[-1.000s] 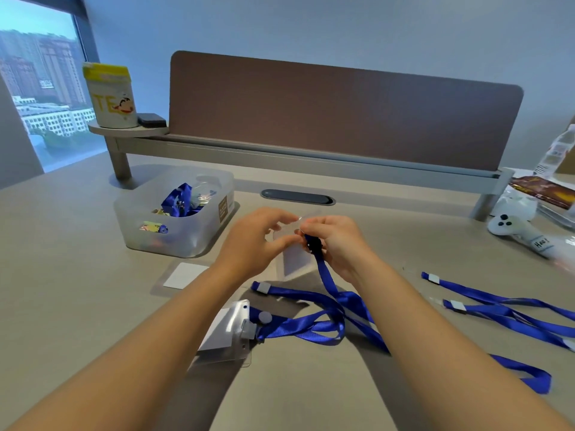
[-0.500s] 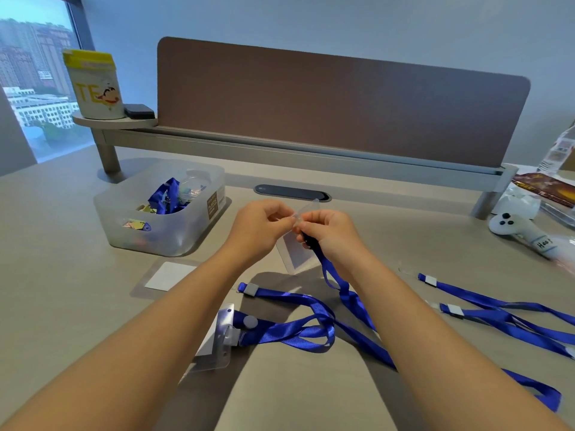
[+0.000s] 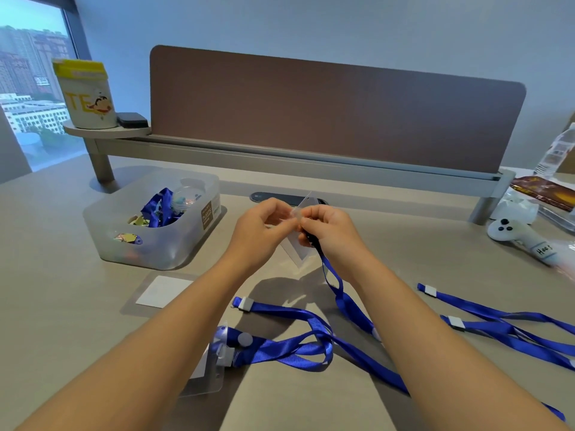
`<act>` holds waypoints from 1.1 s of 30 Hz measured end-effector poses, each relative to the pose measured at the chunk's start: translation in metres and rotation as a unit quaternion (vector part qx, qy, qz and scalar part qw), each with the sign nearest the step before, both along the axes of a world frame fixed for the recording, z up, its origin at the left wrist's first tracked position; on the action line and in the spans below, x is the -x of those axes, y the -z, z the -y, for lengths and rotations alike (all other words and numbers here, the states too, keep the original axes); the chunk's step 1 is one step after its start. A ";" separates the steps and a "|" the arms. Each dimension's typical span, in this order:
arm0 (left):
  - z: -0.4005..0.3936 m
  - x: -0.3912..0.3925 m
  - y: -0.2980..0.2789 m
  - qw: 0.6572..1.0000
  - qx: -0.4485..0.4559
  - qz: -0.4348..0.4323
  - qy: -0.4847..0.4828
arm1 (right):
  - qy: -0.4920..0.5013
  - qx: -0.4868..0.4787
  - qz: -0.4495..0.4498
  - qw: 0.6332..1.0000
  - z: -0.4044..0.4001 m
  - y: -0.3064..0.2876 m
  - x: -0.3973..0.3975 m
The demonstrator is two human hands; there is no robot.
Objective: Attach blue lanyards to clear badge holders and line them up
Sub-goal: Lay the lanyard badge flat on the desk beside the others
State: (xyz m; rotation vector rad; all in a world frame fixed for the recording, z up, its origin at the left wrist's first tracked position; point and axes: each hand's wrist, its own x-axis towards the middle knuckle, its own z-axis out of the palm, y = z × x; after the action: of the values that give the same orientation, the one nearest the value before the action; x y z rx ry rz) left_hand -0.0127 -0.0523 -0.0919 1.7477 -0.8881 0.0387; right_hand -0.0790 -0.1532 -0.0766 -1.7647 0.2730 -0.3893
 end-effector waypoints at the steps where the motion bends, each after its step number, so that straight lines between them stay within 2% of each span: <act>1: -0.001 0.000 0.001 1.000 0.000 0.003 0.005 | 0.000 -0.011 0.007 1.000 0.001 -0.002 0.000; 5: -0.002 0.002 0.003 0.999 0.015 0.027 -0.027 | 0.008 -0.036 0.016 0.999 0.001 -0.008 0.003; 8: -0.006 0.001 -0.002 0.996 0.057 0.025 -0.068 | 0.013 -0.015 0.004 1.000 -0.001 -0.011 0.006; 15: -0.007 -0.013 -0.018 0.987 0.086 0.052 -0.124 | -0.029 0.045 -0.087 0.995 0.020 -0.009 0.006; 18: 0.004 -0.026 -0.018 0.983 0.072 0.080 -0.149 | -0.015 0.074 -0.131 0.989 0.040 -0.004 0.000; 22: 0.020 -0.048 -0.007 0.972 -0.001 0.147 -0.184 | 0.091 0.178 -0.166 0.966 0.078 0.005 -0.015; 26: 0.033 -0.070 0.013 0.938 -0.122 0.288 -0.152 | 0.210 0.287 -0.123 0.927 0.107 0.006 -0.025; 29: 0.038 -0.075 0.037 0.911 -0.227 0.318 -0.130 | 0.208 0.334 -0.155 0.906 0.112 0.021 -0.030; 33: 0.038 -0.067 0.058 0.887 -0.341 0.300 -0.085 | 0.123 0.364 -0.283 0.879 0.100 0.048 -0.028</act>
State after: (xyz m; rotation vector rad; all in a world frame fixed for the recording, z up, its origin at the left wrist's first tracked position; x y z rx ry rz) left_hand 0.0547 -0.0898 -0.1499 2.5424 -1.2913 0.4520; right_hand -0.0506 -0.2532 -0.1249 -2.5868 0.8625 -0.1390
